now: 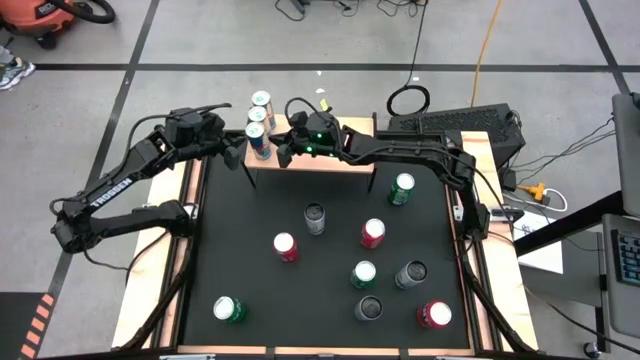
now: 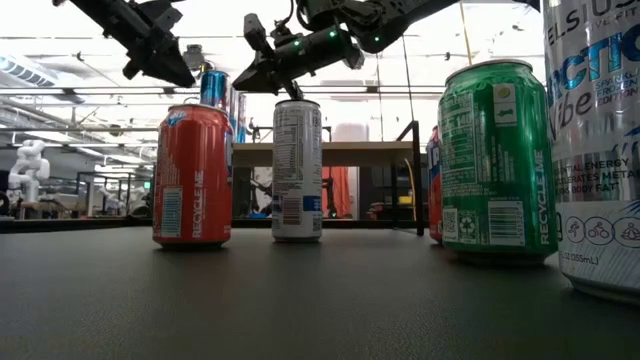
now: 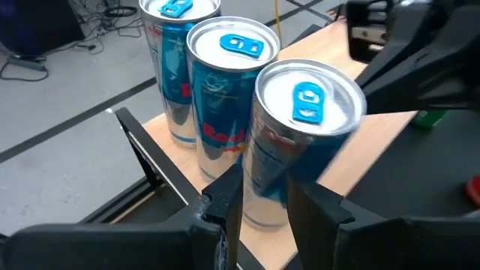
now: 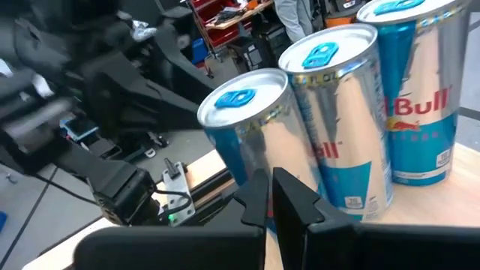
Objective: Place canned beverage on shelf
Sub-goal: Put the blue soda can on the shelf
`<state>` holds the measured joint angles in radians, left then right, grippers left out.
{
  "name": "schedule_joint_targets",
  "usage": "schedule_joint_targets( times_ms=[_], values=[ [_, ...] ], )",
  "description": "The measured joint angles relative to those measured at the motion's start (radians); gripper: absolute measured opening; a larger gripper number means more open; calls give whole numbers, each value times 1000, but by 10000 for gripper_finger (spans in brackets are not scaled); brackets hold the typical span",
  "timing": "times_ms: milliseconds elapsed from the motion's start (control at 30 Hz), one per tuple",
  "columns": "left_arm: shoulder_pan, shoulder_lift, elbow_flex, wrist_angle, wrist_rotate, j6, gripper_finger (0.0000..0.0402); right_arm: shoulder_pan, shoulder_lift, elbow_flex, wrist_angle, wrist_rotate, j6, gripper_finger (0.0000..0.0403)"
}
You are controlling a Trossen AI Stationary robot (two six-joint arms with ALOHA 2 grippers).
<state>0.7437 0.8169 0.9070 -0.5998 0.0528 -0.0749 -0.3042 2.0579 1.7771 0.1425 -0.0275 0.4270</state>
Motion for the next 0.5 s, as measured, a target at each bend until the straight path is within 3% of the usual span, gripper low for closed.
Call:
schedule_joint_targets(
  times_ms=[233,500],
  values=[
    [0,-88,11,28,75,-15,104,10,0,0,-12,-29,-1,0],
    [0,-40,-8,55,96,6,104,11,0,0,-12,-30,5,0]
  ],
)
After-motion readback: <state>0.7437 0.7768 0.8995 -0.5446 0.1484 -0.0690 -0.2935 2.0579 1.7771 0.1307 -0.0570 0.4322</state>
